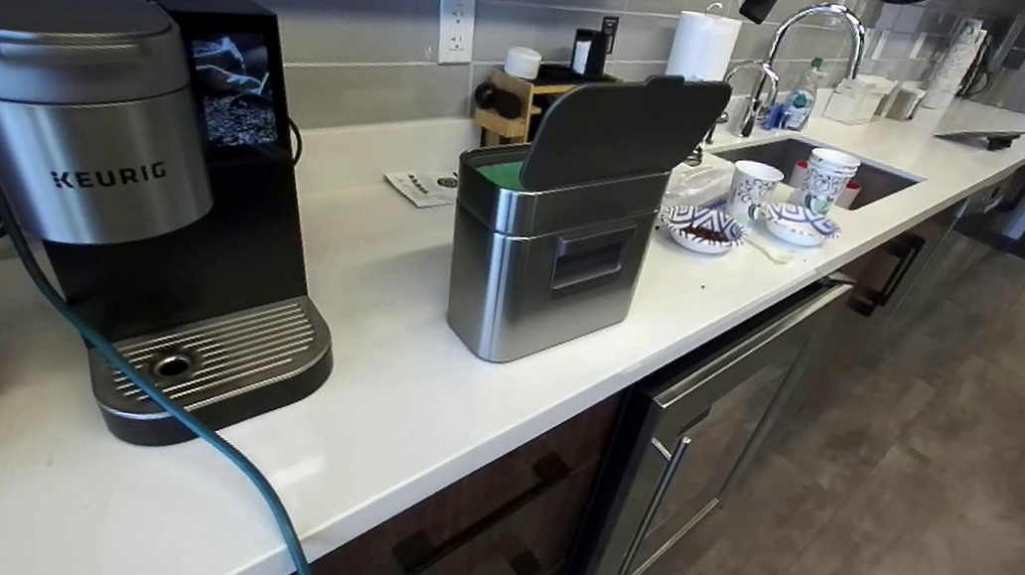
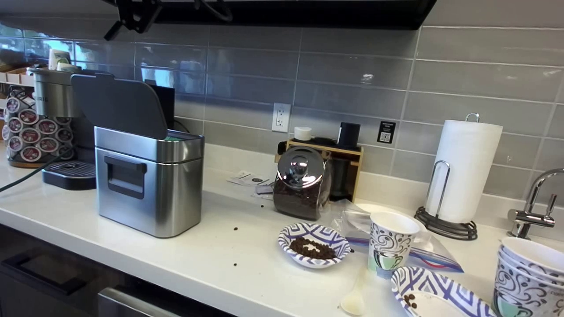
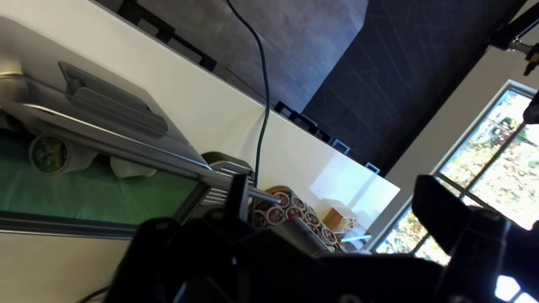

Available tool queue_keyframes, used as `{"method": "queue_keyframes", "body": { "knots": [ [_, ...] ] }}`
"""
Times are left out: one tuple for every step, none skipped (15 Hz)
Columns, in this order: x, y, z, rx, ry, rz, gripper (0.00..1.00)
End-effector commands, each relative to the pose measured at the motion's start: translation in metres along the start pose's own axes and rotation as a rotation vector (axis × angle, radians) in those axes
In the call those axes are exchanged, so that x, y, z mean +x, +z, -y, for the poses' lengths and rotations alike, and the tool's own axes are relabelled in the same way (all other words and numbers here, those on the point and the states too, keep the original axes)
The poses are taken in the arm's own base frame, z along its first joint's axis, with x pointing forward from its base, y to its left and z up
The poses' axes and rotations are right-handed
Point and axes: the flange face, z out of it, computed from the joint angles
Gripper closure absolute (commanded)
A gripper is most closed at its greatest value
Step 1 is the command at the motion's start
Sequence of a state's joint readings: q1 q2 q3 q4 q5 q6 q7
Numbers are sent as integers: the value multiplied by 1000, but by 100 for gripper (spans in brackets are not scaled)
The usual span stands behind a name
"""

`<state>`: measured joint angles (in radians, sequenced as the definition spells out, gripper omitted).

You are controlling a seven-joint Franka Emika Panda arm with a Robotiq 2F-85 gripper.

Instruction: Put the coffee pod in the bin, and then close the bin

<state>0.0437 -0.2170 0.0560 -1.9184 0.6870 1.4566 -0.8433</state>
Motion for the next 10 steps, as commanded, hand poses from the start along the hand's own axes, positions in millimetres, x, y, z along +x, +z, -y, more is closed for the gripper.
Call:
{"method": "queue_keyframes", "body": {
  "knots": [
    [0, -2, 17, -154, 42, 75, 0],
    [0, -3, 20, -202, 39, 88, 0],
    [1, -4, 24, -259, 29, 96, 0],
    [2, -5, 26, -310, 17, 104, 0],
    [5, -4, 28, -356, -11, 93, 0],
    [8, -3, 30, -389, -28, 92, 0],
    [12, 0, 32, -418, -45, 76, 0],
    [14, 2, 32, -438, -56, 63, 0],
    [16, 5, 32, -462, -53, 39, 0],
    [17, 8, 32, -482, -50, 22, 0]
  ]
}}
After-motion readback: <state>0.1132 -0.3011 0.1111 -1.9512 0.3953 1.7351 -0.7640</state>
